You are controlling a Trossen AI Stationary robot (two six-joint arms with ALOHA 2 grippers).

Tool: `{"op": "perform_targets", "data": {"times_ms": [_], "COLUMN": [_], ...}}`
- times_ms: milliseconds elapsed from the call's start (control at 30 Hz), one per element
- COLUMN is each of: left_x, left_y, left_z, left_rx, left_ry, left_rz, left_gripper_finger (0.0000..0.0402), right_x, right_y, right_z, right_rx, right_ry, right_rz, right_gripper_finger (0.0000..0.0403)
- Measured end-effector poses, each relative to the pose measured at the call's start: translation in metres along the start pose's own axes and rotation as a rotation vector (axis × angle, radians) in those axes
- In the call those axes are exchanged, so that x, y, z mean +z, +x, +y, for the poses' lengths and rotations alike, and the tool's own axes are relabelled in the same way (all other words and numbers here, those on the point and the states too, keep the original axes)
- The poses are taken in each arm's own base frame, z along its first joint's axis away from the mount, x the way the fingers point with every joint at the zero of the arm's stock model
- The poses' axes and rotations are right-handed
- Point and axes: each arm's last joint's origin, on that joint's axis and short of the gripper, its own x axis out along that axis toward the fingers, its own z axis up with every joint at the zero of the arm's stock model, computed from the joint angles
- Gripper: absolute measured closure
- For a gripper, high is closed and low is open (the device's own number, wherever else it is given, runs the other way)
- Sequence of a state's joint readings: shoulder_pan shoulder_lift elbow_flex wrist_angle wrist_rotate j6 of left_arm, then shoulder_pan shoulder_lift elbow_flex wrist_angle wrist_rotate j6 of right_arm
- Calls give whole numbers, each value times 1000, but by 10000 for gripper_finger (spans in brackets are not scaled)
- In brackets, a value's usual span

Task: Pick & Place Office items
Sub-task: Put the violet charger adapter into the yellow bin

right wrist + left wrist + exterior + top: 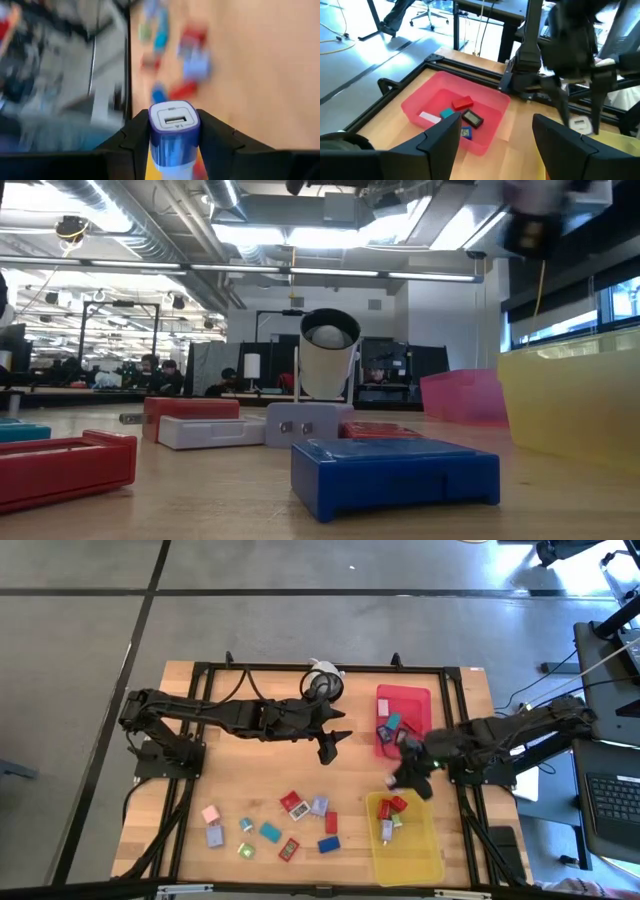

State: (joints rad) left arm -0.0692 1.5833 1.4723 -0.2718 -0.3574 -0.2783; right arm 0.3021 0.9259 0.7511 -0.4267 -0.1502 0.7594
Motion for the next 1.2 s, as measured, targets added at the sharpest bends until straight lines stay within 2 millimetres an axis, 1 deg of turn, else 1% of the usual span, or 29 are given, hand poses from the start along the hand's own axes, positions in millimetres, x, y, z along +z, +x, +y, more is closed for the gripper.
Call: {"op": "perform_targets", "data": {"times_ms": [167, 367, 600, 800, 967, 1067, 1200], "left_x": [-3, -11, -19, -22, -26, -28, -29], "left_y": [0, -1, -2, -2, -3, -4, -4], "left_z": [1, 3, 5, 6, 4, 5, 6], "left_rx": [9, 27, 55, 55, -26, -29, -9], "left_ry": [-25, -46, -57, -49, -74, -90, -92], "left_rz": [30, 109, 184, 217, 285, 316, 323], "left_gripper_finger": [158, 160, 161, 162, 162, 162, 162], "right_x": [-31, -53, -75, -91, -100, -102, -104], "right_y": [10, 30, 63, 88, 102, 106, 108], "right_z": [8, 20, 17, 9, 2, -2, -2], "right_rx": [-38, -54, -176, -280, -368, -414, -433], "right_ry": [60, 72, 68, 107, 147, 198, 256], "right_rz": [238, 375, 505, 596, 620, 617, 623], "right_gripper_finger": [263, 263, 261, 261, 257, 243, 211]}}
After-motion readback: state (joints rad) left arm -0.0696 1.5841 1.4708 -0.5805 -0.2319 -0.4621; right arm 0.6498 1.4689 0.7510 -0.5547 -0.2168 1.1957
